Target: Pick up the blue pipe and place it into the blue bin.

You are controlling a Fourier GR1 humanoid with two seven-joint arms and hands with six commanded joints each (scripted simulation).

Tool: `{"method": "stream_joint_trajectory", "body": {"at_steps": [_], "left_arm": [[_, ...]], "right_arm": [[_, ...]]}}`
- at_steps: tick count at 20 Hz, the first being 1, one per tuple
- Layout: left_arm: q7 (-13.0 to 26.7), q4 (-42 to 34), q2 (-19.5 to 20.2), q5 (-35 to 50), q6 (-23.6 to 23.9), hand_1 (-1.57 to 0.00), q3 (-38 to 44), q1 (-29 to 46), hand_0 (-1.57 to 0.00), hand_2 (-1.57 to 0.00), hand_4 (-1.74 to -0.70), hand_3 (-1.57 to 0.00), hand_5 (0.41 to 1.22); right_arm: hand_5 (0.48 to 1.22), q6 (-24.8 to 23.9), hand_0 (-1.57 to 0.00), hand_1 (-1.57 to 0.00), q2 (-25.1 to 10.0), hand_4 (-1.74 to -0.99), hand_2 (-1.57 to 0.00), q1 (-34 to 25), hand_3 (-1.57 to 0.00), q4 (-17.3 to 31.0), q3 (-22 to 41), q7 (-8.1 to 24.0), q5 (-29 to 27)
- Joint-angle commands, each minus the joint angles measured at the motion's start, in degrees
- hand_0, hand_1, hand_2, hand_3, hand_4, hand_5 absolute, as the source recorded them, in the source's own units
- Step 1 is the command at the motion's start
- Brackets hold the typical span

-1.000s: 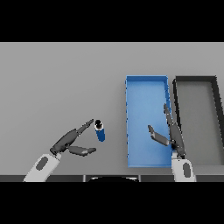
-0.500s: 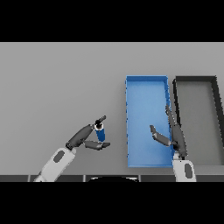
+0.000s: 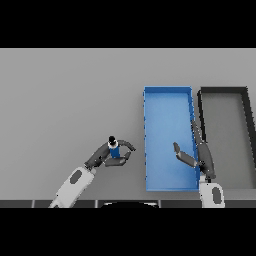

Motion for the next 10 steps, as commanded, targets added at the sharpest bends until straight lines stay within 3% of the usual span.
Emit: {"method": "stream_joint_trajectory", "body": {"at_steps": [1, 4, 5, 10], "left_arm": [[-0.4, 0.2, -0.2, 0.0, 0.0, -0.75, 0.0, 0.0, -0.60, -0.87, -1.44, -0.91, 0.910], [-2.0, -1.5, -0.1, -1.0, -0.2, -1.15, -1.3, 1.4, -1.07, -1.21, -1.58, -1.19, 1.062], [-1.1, -1.1, -0.8, -1.8, 0.7, -1.24, -1.5, 0.7, -1.17, -1.28, -1.55, -1.27, 1.094], [-3.8, -3.4, -1.7, -3.6, 2.2, -1.46, -1.7, 1.5, -1.44, -1.48, -1.48, -1.47, 1.179]], "right_arm": [[0.657, -0.2, 0.00, 0.00, 0.2, -1.219, 0.00, 0.2, 0.00, 0.0, 0.4, 0.1, 0.7], [0.660, -0.2, 0.00, 0.00, 0.6, -1.233, 0.00, -0.5, 0.00, 1.1, 0.2, -0.1, 0.3], [0.656, -0.2, 0.00, 0.00, 0.8, -1.228, 0.00, -0.6, 0.00, 0.3, 0.5, 0.2, 0.2], [0.631, -0.1, 0.00, 0.00, 0.9, -1.217, 0.00, -1.2, 0.00, 1.1, 0.5, 1.2, 0.2]]}}
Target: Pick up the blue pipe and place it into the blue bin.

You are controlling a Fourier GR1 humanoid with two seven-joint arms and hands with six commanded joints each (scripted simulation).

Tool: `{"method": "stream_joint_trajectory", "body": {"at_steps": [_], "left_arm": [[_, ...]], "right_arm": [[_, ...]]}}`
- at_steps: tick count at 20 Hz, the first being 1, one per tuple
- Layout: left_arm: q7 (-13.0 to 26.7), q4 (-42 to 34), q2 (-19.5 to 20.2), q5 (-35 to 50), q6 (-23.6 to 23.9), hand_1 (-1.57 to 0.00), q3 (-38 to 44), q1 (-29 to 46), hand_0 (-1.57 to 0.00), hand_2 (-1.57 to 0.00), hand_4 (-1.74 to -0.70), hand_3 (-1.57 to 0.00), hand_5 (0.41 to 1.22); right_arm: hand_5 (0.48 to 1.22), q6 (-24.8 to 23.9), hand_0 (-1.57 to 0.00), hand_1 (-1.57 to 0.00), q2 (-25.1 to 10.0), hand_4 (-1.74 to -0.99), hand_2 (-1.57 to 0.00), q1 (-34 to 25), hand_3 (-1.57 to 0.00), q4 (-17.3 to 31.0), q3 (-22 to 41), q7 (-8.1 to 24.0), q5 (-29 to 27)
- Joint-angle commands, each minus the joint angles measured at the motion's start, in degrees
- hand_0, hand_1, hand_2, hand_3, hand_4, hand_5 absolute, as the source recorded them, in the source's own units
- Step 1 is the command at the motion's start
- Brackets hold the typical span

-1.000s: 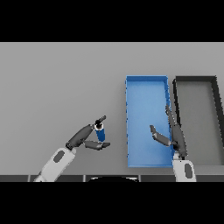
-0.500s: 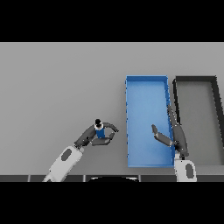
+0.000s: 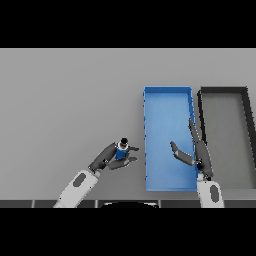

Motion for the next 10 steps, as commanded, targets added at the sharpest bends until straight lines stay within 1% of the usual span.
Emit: {"method": "stream_joint_trajectory", "body": {"at_steps": [1, 3, 4, 5, 6, 7, 8, 9, 10], "left_arm": [[0.3, -1.5, 0.0, 0.1, 0.1, -1.48, 0.1, 0.2, -1.47, -1.50, -1.48, -1.49, 1.188], [-0.1, -3.0, -1.0, 0.7, -0.2, -1.51, 0.7, -0.5, -1.50, -1.52, -1.47, -1.52, 1.200], [1.0, -4.1, -1.3, 0.7, -0.2, -1.53, 1.1, -1.8, -1.52, -1.53, -1.47, -1.53, 1.204], [1.3, -4.7, -1.3, 0.5, -0.4, -1.53, 1.3, -2.1, -1.53, -1.54, -1.47, -1.54, 1.207], [1.8, -6.3, -1.6, 0.7, -0.8, -1.54, 1.2, -2.2, -1.54, -1.55, -1.47, -1.55, 1.210], [3.1, -7.2, -1.9, 1.4, -1.2, -1.55, 1.7, -3.4, -1.54, -1.55, -1.47, -1.55, 1.212], [3.4, -8.7, -1.7, 1.4, -1.9, -1.55, 1.5, -3.4, -1.55, -1.56, -1.47, -1.55, 1.214], [3.8, -9.3, -2.2, 1.2, -2.4, -1.56, 1.2, -3.8, -1.55, -1.56, -1.47, -1.56, 1.215], [5.4, -10.3, -2.4, 1.6, -2.8, -1.56, 1.7, -5.1, -1.56, -1.56, -1.47, -1.56, 1.217]], "right_arm": [[0.628, 0.2, 0.00, 0.00, 0.2, -1.219, 0.00, 0.4, 0.00, -0.2, 0.0, -0.4, -0.4], [0.633, 0.3, 0.00, 0.00, -0.1, -1.229, 0.00, 0.3, 0.00, -0.5, -0.4, -0.7, -0.9], [0.636, 0.1, 0.00, 0.00, -0.4, -1.226, 0.00, 0.0, 0.00, 0.0, -0.6, -0.2, -0.5], [0.638, -0.2, 0.00, 0.00, -0.4, -1.220, 0.00, 0.0, 0.00, 0.1, -0.4, -0.1, 0.1], [0.639, -0.1, 0.00, 0.00, -0.3, -1.213, 0.00, 0.5, 0.00, -0.5, 0.1, -1.1, 0.6], [0.640, -0.3, 0.00, 0.00, -0.6, -1.204, 0.00, 0.5, 0.00, -1.2, -0.1, -0.5, 0.7], [0.642, -0.4, 0.00, 0.00, -0.3, -1.194, 0.00, 0.6, 0.00, -0.7, 0.1, -0.6, 1.0], [0.643, -0.5, 0.00, 0.00, -0.5, -1.184, 0.00, 0.5, 0.00, -0.7, 0.0, 0.2, 1.0], [0.643, -0.5, 0.00, 0.00, -0.6, -1.176, 0.00, -0.2, 0.00, 0.2, 0.0, 0.3, 1.4]]}}
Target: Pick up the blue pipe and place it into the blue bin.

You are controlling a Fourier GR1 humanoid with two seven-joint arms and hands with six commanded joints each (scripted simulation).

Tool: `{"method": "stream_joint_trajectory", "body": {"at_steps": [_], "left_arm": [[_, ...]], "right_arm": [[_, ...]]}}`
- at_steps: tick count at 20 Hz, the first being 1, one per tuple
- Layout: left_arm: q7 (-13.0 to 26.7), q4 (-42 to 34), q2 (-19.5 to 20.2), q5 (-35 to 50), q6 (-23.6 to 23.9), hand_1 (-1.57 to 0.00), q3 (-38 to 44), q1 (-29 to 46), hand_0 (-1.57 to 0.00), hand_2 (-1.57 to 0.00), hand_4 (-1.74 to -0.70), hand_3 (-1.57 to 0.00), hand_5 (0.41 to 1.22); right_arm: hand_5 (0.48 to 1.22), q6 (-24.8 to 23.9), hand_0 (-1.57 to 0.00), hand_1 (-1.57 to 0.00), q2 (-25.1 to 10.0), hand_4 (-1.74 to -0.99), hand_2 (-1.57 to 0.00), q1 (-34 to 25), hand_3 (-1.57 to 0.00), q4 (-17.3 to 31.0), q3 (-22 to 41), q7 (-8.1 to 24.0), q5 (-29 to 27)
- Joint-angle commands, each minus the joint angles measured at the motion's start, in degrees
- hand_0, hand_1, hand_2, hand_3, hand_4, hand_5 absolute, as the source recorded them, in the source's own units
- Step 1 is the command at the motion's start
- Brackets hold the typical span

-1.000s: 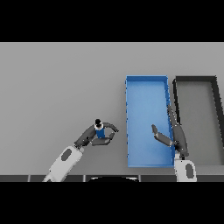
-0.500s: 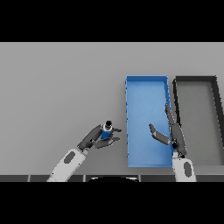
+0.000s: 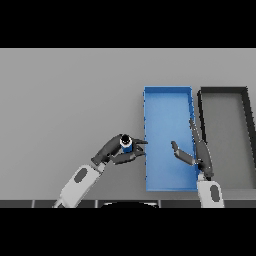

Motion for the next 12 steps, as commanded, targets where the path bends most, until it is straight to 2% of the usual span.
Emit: {"method": "stream_joint_trajectory", "body": {"at_steps": [1, 3, 5, 6, 9, 11, 12], "left_arm": [[1.3, -0.6, -0.4, -0.1, -0.3, -1.56, -0.3, -0.2, -1.56, -1.56, -1.47, -1.56, 1.217], [2.4, -1.9, -0.3, -1.1, -0.9, -1.56, -1.0, 0.6, -1.56, -1.57, -1.47, -1.57, 1.219], [3.5, -3.1, -0.3, -1.4, -1.5, -1.57, -1.1, 0.9, -1.57, -1.57, -1.47, -1.57, 1.220], [3.6, -2.3, -0.4, -1.8, -1.5, -1.57, -0.6, 0.7, -1.57, -1.57, -1.47, -1.57, 1.220], [3.2, -1.5, -1.3, -2.3, -2.0, -1.57, -0.1, 1.0, -1.57, -1.57, -1.47, -1.57, 1.220], [2.4, -1.6, -1.4, -2.7, -2.3, -1.57, 0.4, 1.4, -1.57, -1.57, -1.47, -1.57, 1.220], [2.7, -1.2, -1.5, -3.2, -2.4, -1.57, 0.5, 1.4, -1.57, -1.57, -1.47, -1.57, 1.220]], "right_arm": [[0.644, 0.0, 0.00, 0.00, -0.2, -1.170, 0.00, 0.2, 0.00, 0.2, -0.3, -0.7, -0.1], [0.643, 0.2, 0.00, 0.00, -0.4, -1.158, 0.00, 0.7, 0.00, 0.0, -0.1, -2.2, 0.0], [0.643, 0.2, 0.00, 0.00, -0.5, -1.151, 0.00, 0.9, 0.00, -0.8, -0.3, -1.9, -0.3], [0.643, -1.3, 0.00, 0.00, 0.7, -1.145, 0.00, 3.2, 0.00, -2.5, 0.3, -2.6, 0.9], [0.643, -9.5, 0.00, 0.00, 8.0, -1.138, 0.00, 15.4, 0.00, -9.4, 3.8, -4.5, 7.5], [0.643, -15.9, 0.00, 0.00, 14.2, -1.188, 0.00, 26.7, 0.00, -13.4, 7.2, -7.2, 12.5], [0.642, -17.8, 0.00, 0.00, 16.2, -1.191, 0.00, 29.1, 0.00, -14.4, 8.1, -6.8, 13.9]]}}
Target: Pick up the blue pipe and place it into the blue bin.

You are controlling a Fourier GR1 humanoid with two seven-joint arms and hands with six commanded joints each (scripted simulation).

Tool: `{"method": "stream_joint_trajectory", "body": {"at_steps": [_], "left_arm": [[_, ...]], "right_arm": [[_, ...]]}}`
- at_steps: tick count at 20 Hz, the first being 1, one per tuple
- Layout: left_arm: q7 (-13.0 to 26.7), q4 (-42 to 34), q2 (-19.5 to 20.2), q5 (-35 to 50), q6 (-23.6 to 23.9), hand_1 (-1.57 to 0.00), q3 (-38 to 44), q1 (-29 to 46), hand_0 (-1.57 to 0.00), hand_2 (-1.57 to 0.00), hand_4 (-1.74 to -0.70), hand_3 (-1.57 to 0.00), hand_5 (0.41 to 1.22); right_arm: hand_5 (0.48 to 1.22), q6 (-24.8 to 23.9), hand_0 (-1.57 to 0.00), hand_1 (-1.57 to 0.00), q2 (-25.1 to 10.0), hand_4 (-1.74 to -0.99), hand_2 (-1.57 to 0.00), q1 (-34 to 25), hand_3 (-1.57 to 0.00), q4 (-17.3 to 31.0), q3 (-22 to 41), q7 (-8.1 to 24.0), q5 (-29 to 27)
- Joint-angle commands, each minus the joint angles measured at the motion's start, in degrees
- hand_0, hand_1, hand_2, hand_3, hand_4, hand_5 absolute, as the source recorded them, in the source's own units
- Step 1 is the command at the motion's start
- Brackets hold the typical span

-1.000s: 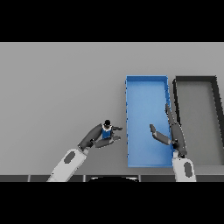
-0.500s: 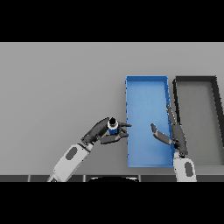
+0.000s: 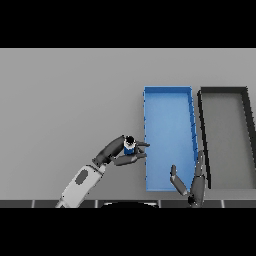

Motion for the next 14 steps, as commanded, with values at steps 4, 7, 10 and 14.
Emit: {"method": "stream_joint_trajectory", "body": {"at_steps": [4, 7, 10, 14], "left_arm": [[-0.3, 0.1, -0.6, -0.4, -1.5, -1.57, 0.4, -0.1, -1.57, -1.57, -1.47, -1.57, 1.221], [-0.4, 0.1, -1.4, -0.8, -2.5, -1.57, 0.7, 0.1, -1.57, -1.57, -1.47, -1.57, 1.221], [0.9, 0.2, -2.4, -1.3, -3.0, -1.57, 1.0, -0.1, -1.57, -1.57, -1.47, -1.57, 1.221], [2.0, -1.2, -2.4, -2.0, -3.7, -1.57, 1.6, 0.3, -1.57, -1.57, -1.47, -1.57, 1.221]], "right_arm": [[0.641, 3.1, 0.00, -0.01, 1.2, -1.198, -0.07, 4.6, 0.00, -7.3, 3.5, -5.1, -4.9], [0.607, 13.1, 0.00, -0.03, -3.3, -1.215, -0.12, 2.5, 0.00, -10.0, 4.4, 4.9, -11.2], [0.577, 19.9, 0.00, -0.01, -6.9, -1.237, -0.11, -2.8, 0.00, -13.9, 5.4, 12.0, -13.9], [0.558, 23.4, 0.00, -0.01, -8.9, -1.270, -0.09, -13.6, 0.00, -17.5, 7.8, 23.7, -12.8]]}}
